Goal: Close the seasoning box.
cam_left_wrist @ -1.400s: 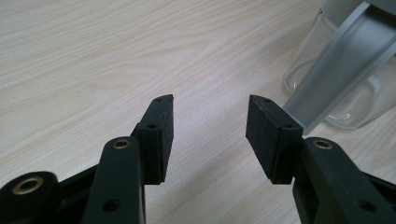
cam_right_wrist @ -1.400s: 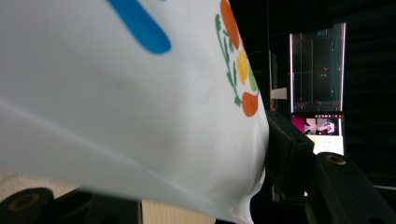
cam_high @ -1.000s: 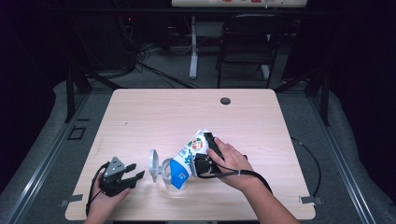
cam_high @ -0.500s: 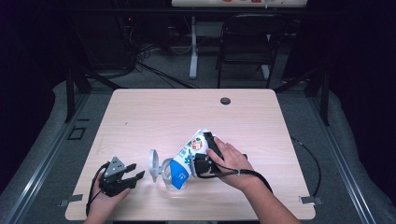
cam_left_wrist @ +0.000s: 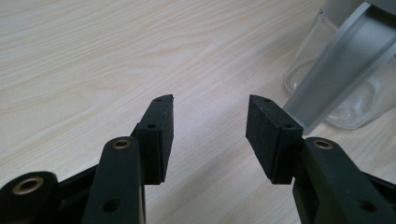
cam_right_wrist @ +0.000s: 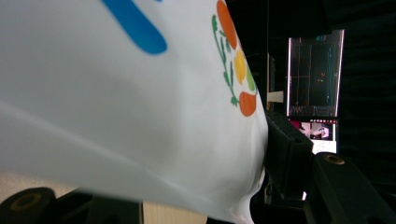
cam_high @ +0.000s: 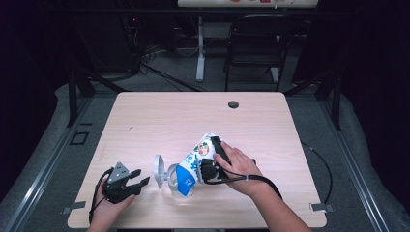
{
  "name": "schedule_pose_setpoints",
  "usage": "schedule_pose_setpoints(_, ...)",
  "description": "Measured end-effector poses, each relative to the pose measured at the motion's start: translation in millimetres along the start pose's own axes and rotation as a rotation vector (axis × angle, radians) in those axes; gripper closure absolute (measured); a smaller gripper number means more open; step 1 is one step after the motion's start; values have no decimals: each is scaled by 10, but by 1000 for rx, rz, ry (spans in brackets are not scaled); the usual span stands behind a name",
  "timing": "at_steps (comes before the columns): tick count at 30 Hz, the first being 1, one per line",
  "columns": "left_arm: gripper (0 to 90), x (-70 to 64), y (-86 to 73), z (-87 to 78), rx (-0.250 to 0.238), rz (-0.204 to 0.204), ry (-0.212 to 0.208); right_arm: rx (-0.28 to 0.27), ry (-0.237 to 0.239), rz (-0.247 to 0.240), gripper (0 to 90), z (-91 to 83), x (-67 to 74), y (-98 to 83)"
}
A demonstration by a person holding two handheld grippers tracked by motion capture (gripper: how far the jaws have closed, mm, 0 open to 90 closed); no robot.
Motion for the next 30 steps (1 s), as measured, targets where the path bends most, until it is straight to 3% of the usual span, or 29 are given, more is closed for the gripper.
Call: schedule_pose_setpoints(30,522,-3,3,1,-3,1,2,12,-3,-20,480,-13,-11,8)
Point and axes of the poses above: each handheld gripper's, and its own axes: z roughly forward along the jaws, y roughly out of its top, x roughly to its left, the point moved 5 cm from there along z, roughly forward along the jaws, and after that the axes turned 9 degrees about z, right-handed, at the moved point
